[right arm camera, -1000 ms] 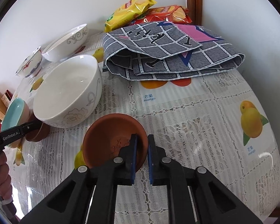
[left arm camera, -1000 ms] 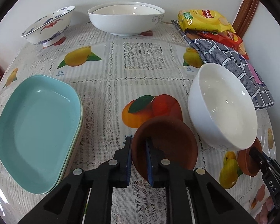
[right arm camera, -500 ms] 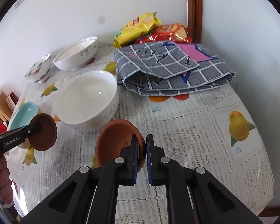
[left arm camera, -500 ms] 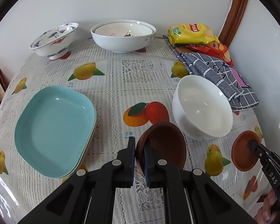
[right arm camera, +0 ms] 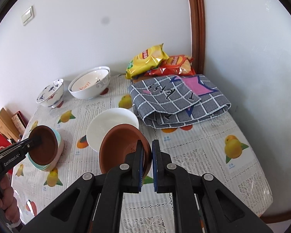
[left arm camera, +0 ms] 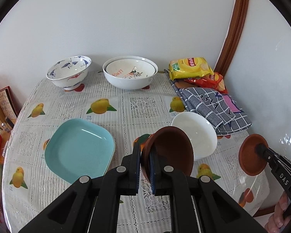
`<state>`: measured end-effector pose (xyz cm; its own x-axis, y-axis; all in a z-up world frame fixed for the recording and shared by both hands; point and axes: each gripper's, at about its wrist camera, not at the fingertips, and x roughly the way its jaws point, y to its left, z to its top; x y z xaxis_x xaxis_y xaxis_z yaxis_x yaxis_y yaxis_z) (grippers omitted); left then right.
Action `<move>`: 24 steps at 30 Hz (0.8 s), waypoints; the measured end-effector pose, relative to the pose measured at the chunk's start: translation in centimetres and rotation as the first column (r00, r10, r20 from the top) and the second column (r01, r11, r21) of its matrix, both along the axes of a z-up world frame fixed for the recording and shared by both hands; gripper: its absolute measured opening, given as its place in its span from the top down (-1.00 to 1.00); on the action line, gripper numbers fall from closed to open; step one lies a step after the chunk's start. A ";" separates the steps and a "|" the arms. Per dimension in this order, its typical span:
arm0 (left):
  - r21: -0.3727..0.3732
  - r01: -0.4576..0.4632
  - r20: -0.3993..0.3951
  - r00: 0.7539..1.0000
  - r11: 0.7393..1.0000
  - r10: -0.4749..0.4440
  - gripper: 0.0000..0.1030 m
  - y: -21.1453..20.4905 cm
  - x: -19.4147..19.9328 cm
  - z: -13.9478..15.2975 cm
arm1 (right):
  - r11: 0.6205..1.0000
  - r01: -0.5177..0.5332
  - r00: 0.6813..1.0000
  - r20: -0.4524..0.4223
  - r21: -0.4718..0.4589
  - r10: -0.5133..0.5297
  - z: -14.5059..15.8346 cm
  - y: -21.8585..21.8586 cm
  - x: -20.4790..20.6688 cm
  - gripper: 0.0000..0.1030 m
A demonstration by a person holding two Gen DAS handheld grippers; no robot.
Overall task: Organize plates and bowls
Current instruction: 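Lift both terracotta dishes and carry them toward the white bowl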
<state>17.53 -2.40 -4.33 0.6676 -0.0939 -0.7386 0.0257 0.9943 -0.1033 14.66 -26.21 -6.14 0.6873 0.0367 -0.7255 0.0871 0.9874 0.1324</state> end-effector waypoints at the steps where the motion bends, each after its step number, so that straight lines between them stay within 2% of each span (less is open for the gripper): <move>1: 0.006 -0.002 0.012 1.000 1.000 0.002 0.83 0.0 -0.2 0.4 | 1.000 -0.002 1.000 0.006 -0.002 0.002 0.4 0.2 -0.1 0.84; 13: 0.016 0.000 0.076 0.997 1.000 -0.002 0.83 0.7 -1.5 3.4 | 1.000 -0.013 0.999 0.047 0.004 0.013 2.9 1.9 -1.0 0.84; 24: 0.007 0.019 0.093 0.995 1.000 -0.019 0.83 0.0 -1.8 4.2 | 1.000 -0.011 0.998 0.066 0.003 0.011 4.0 2.4 -1.2 0.84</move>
<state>15.78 -2.35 -0.14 0.7316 -0.1031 -0.6739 0.0538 0.9941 -0.0937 13.47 -23.85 -2.15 0.7332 0.0469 -0.6784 0.0669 0.9878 0.1405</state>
